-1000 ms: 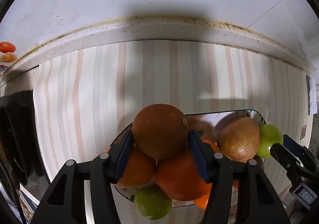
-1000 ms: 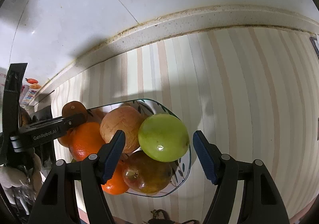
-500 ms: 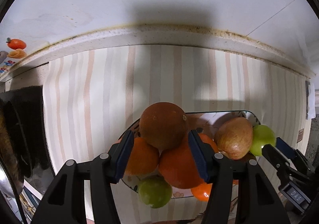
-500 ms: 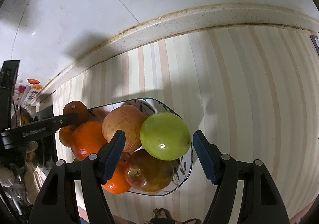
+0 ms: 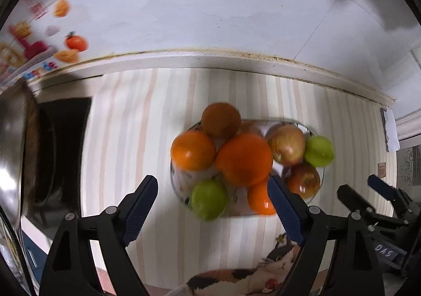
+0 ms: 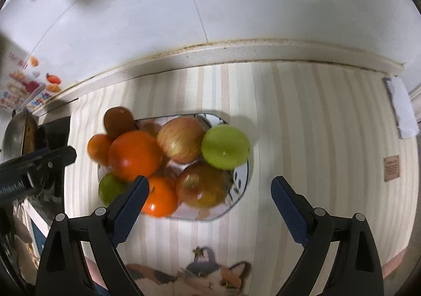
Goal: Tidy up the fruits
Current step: 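Move both tools from the plate toward the cherry tomatoes on the cat mat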
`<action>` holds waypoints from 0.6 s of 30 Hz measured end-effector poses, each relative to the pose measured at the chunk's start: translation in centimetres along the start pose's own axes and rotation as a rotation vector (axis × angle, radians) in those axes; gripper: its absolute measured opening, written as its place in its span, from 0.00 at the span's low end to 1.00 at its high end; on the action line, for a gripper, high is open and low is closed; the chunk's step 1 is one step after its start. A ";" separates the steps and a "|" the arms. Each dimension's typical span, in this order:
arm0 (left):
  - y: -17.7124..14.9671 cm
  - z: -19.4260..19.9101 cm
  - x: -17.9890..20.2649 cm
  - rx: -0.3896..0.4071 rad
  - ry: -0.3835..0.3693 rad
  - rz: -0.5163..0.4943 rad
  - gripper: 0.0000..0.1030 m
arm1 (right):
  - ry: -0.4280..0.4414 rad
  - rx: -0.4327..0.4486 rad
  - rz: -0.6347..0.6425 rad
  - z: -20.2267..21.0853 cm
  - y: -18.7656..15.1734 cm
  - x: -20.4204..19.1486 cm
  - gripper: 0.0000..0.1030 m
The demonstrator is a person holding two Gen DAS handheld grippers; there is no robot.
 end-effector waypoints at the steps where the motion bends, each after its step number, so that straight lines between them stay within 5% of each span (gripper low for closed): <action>1: -0.8 0.7 -0.3 0.016 0.000 0.003 0.83 | -0.008 0.013 0.010 1.0 -0.4 -0.3 0.94; 11: -7.0 7.2 -2.0 0.164 -0.011 0.004 0.83 | -0.066 0.153 0.086 10.4 -4.3 -3.9 0.94; 18: -11.0 10.6 -2.0 0.202 -0.038 -0.017 0.83 | -0.024 0.202 0.074 14.9 -7.9 -6.1 0.94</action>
Point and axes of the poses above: each gripper's, at about its wrist camera, not at the fingertips, and z roughly against the way its jaws point, x to its right, y to its top, the point moved 8 cm from there along -z, roughly the way its jaws point, and after that the axes turned 11 degrees about z, right-handed, at the moved point
